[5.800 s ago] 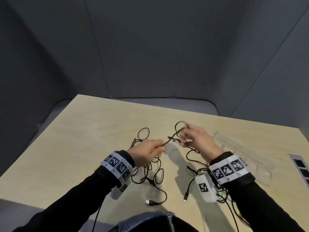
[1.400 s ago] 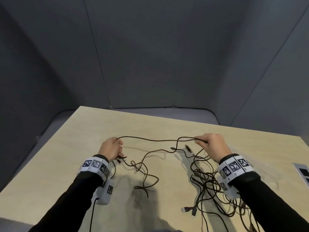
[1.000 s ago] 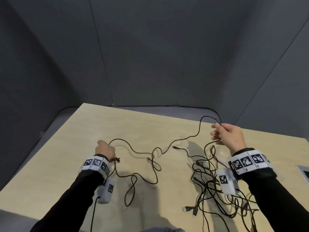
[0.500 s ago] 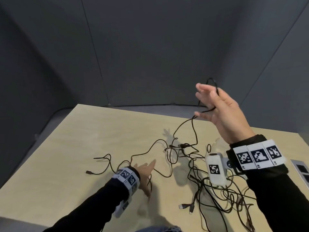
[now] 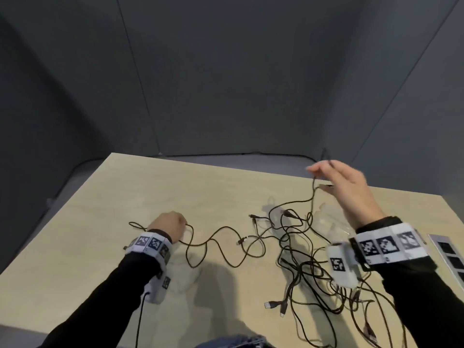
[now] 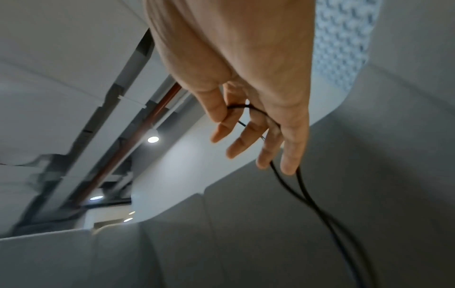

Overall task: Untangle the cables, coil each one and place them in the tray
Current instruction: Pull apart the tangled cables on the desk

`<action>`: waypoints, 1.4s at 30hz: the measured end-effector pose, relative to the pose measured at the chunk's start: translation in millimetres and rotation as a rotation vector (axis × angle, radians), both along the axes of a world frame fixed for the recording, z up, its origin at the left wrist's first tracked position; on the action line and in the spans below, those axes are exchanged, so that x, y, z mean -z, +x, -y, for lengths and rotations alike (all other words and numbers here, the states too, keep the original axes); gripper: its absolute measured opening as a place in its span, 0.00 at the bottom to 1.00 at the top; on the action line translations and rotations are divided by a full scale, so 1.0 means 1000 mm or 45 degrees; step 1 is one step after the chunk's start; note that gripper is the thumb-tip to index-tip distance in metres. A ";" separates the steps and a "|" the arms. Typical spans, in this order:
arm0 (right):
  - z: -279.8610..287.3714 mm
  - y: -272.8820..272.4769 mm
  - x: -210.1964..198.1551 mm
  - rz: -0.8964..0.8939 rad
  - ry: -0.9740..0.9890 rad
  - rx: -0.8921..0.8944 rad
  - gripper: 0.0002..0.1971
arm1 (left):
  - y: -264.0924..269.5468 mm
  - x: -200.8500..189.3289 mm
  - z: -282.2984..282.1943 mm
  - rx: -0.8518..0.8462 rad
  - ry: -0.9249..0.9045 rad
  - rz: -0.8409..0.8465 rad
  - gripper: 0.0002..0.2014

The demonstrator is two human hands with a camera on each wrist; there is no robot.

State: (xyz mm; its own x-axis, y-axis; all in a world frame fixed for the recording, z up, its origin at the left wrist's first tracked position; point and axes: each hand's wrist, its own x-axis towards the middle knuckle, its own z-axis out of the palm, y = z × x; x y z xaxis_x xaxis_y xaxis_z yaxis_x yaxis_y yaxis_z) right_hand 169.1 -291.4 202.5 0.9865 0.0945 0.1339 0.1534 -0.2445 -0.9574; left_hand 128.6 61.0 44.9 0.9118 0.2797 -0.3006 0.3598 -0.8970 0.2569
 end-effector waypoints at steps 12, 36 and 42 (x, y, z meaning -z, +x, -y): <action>0.089 -0.011 -0.018 -0.085 0.216 0.193 0.10 | -0.018 0.009 -0.030 -0.085 0.120 -0.404 0.14; -0.071 -0.027 0.057 -0.411 -0.262 -0.864 0.13 | -0.008 -0.088 0.080 0.306 -0.903 0.796 0.04; -0.068 -0.027 0.046 -0.313 -0.354 -0.834 0.08 | -0.013 -0.098 0.100 0.461 -0.993 0.917 0.05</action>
State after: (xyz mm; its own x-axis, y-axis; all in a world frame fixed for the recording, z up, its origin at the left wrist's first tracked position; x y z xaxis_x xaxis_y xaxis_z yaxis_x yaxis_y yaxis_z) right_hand 142.3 -223.1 156.3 0.7152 0.6705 -0.1971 0.1407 -0.4144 -0.8992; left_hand 115.1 -38.7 143.4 0.9329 -0.0718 0.3530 -0.3491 -0.4211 0.8371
